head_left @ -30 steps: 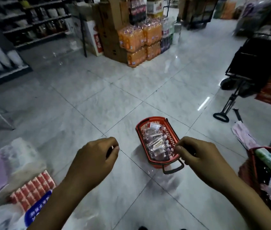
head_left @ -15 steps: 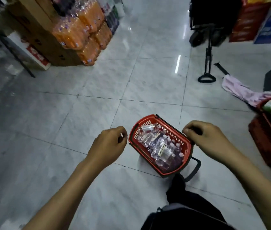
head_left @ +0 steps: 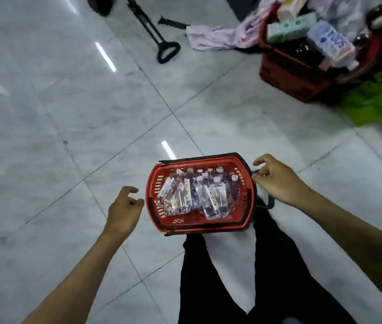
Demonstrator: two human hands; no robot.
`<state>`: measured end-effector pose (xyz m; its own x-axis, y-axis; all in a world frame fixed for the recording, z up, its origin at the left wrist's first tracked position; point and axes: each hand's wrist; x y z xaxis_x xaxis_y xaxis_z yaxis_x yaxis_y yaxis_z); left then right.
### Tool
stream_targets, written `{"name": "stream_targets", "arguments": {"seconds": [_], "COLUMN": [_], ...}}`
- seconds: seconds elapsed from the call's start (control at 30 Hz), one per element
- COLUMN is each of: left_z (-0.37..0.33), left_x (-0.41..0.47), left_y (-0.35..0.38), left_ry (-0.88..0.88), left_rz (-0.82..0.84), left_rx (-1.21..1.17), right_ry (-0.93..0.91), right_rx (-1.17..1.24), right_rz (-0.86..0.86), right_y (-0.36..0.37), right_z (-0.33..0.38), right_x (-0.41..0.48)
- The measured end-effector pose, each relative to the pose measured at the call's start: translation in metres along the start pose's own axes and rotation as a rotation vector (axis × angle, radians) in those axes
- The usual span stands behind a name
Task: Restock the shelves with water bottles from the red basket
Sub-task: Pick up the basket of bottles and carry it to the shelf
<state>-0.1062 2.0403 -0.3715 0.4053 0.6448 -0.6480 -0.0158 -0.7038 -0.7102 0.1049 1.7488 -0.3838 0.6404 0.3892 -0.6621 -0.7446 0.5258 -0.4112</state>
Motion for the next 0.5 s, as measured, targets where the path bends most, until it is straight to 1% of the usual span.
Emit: {"name": "stream_targets", "arguments": {"seconds": [0.13,0.27,0.4,0.5], "left_z": [0.030,0.050,0.087,0.119], "left_x": [0.067,0.134,0.197,0.231], "left_y": [0.021,0.057,0.116,0.158], "left_ry": [-0.036,-0.019,-0.132,-0.204], "left_rz": [0.154,0.126,0.112,0.102], "left_rx": [0.078,0.115,0.120,0.122], "right_ry": [0.220,0.282,0.331,0.309], "right_rx": [0.052,0.082,0.071,0.078], "right_rz": [-0.110,-0.129,-0.143,-0.234], "right_y": [0.052,0.103,0.149,0.168], "right_z": [-0.055,-0.111,-0.171,-0.220], "right_x": [0.029,0.069,0.124,0.158]}}
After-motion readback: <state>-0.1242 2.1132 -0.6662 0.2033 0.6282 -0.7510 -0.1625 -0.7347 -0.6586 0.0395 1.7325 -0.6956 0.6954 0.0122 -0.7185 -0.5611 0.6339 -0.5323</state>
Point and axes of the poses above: each hand's wrist, its own x-axis towards the middle knuckle, its own y-axis out of the palm, z = x × y, and after that the axes turned 6 degrees about x, right-handed
